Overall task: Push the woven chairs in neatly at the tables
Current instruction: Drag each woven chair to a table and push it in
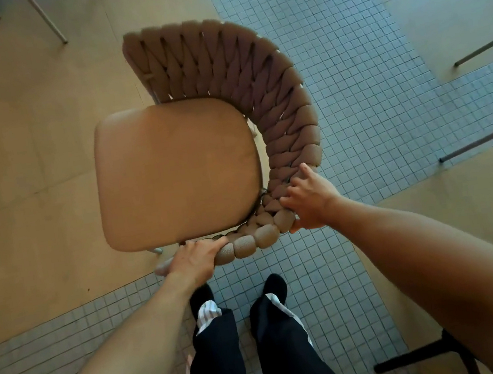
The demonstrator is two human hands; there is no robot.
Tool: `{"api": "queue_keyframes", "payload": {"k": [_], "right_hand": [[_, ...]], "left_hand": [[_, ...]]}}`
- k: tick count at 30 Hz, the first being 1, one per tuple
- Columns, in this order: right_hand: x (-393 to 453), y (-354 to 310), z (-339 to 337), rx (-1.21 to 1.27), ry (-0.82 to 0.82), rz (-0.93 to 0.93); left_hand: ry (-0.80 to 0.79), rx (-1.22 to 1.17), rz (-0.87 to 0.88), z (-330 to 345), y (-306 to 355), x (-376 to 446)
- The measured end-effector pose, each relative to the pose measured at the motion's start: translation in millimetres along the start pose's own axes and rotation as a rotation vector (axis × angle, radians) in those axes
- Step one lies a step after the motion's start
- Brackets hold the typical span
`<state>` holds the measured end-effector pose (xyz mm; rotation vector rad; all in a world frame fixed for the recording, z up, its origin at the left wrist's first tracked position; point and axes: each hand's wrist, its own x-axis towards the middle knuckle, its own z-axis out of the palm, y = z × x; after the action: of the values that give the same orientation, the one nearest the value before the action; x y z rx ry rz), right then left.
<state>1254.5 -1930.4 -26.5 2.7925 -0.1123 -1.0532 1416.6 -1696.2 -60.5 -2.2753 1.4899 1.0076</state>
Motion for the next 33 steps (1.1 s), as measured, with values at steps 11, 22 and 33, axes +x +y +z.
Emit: {"api": "queue_keyframes", "payload": {"k": [11, 22, 33], "right_hand": [[27, -93, -32, 0.174, -0.026, 0.134], [38, -100, -38, 0.316, 0.065, -0.002], [52, 46, -35, -0.118, -0.101, -0.124]], "left_hand": [[0.095, 0.195, 0.014, -25, -96, -16], [0.042, 0.245, -0.208, -19, -103, -24], [0.009, 0.022, -0.239, -8, 33, -9]]}}
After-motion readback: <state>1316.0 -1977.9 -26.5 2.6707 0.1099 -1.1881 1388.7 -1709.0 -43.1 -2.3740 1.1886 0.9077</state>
